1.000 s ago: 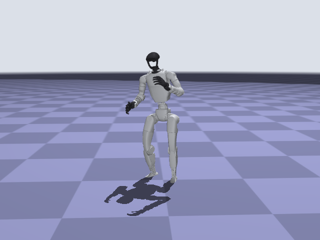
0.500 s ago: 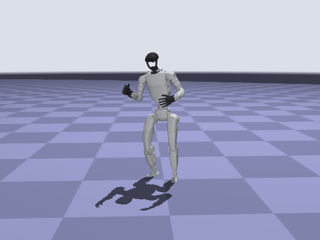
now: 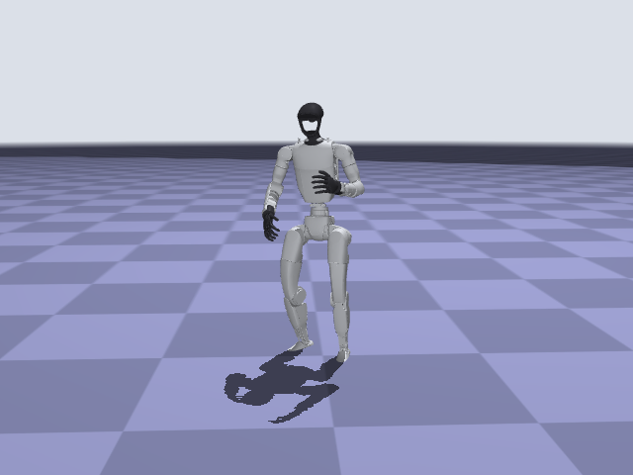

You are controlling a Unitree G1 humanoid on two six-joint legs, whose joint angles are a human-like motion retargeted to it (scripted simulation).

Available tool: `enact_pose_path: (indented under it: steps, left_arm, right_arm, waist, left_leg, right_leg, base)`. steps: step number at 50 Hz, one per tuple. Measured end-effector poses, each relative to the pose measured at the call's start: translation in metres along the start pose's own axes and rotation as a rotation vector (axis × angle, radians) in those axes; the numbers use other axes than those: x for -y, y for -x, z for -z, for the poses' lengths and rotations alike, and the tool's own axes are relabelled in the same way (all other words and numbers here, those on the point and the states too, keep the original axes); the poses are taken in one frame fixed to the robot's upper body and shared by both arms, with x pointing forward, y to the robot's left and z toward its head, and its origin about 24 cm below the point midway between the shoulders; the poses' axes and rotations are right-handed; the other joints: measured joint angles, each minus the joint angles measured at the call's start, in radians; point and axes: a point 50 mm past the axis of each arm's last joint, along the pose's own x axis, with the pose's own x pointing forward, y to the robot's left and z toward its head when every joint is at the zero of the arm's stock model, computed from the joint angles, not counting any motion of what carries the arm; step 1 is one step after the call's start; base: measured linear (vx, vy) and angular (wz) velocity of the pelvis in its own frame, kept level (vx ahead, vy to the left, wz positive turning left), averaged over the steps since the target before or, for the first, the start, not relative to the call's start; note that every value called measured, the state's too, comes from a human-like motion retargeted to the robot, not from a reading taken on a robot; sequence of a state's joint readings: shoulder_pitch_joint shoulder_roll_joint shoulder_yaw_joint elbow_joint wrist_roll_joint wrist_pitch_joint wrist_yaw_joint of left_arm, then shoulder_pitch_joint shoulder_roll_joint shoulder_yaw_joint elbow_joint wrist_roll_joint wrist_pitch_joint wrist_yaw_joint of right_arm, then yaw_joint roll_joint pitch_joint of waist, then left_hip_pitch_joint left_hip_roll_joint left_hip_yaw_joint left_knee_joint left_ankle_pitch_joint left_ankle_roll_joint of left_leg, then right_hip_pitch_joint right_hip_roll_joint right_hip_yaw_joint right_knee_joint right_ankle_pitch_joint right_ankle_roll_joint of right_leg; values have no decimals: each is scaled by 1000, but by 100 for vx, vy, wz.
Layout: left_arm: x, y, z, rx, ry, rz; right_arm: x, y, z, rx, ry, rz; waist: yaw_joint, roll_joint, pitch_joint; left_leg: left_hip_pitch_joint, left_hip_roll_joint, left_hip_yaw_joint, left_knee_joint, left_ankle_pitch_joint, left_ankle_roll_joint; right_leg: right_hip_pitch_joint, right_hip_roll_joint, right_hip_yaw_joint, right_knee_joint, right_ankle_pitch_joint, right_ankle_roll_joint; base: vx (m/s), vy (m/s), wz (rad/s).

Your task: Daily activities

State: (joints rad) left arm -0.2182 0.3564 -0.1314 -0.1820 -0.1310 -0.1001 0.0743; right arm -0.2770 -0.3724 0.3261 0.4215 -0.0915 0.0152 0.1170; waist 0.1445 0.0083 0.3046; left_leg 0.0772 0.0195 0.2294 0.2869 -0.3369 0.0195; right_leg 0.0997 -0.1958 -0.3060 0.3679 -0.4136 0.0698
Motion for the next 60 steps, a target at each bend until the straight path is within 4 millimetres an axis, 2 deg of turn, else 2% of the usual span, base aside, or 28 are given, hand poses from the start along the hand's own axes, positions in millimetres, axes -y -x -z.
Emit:
enact_pose_path:
  steps: [3,7,10,12,15,17,20,25,30,35,45,60]
  left_arm:
    - [-3,6,10,-47,-14,3]
    - [-11,17,23,-115,-26,-20]
    - [-22,28,34,-168,-30,-66]
    - [-28,35,38,-191,-29,-97]
    - [-35,42,43,-214,-24,-136]
    - [-39,45,45,-225,-22,-161]
    - [-42,51,49,-250,-24,-191]
    - [-40,62,62,-321,-33,-216]
    - [-34,68,71,-367,-47,-216]
    - [-33,69,73,-378,-70,-207]
    - [-31,67,73,-369,-68,-205]
    - [-21,62,81,-383,79,-234]
  right_arm:
    - [11,-2,-23,94,45,20]
    - [42,6,-71,308,78,158]
    - [70,25,-111,510,77,332]
    - [84,43,-131,626,63,445]
    - [96,65,-140,715,26,566]
    - [96,71,-131,701,-15,602]
    - [90,71,-106,612,-90,614]
    - [67,60,-54,398,-240,579]
    - [46,48,-22,249,-341,543]
    - [41,43,-15,216,-375,545]
    - [46,46,-16,234,-407,602]
    - [61,47,-12,231,-429,668]
  waist:
    - [-8,-7,0]
    - [-30,-15,0]
    - [-52,-18,-1]
    - [-67,-20,-3]
    - [-87,-26,-5]
    - [-95,-31,-6]
    - [-103,-37,-7]
    - [-109,-42,-4]
    - [-115,-44,3]
    - [-118,-45,11]
    - [-111,-38,21]
    - [-107,-3,39]
  left_leg:
    - [-3,6,10,9,-4,2]
    - [-7,13,26,20,-11,5]
    - [-9,16,36,26,-15,6]
    - [-10,17,42,28,-17,7]
    - [-13,16,48,29,-17,9]
    - [-15,15,52,26,-17,12]
    - [-18,12,55,21,-15,15]
    - [-18,8,60,15,-15,18]
    - [-12,2,63,12,-16,18]
    - [-7,-3,64,11,-18,17]
    - [3,-14,53,0,-13,14]
    - [17,-41,22,-29,4,16]
  right_leg:
    - [-6,4,10,3,4,2]
    - [-21,9,30,12,5,3]
    - [-35,11,47,24,1,0]
    - [-45,10,56,35,-4,-1]
    - [-58,8,65,46,-9,2]
    - [-65,7,69,47,-11,6]
    - [-72,6,72,46,-11,9]
    - [-78,1,73,51,-17,12]
    - [-80,-8,72,66,-27,10]
    - [-82,-15,70,84,-35,6]
    - [-75,-28,60,98,-45,3]
    - [-66,-52,43,122,-61,-8]
  base:
    - [-1,0,-13]
    - [-1,0,-25]
    - [0,-1,-26]
    - [1,-1,-23]
    - [0,0,-7]
    - [0,0,0]
    - [0,0,0]
    - [0,0,0]
    - [0,0,0]
    - [0,0,0]
    - [0,0,0]
    - [0,0,0]
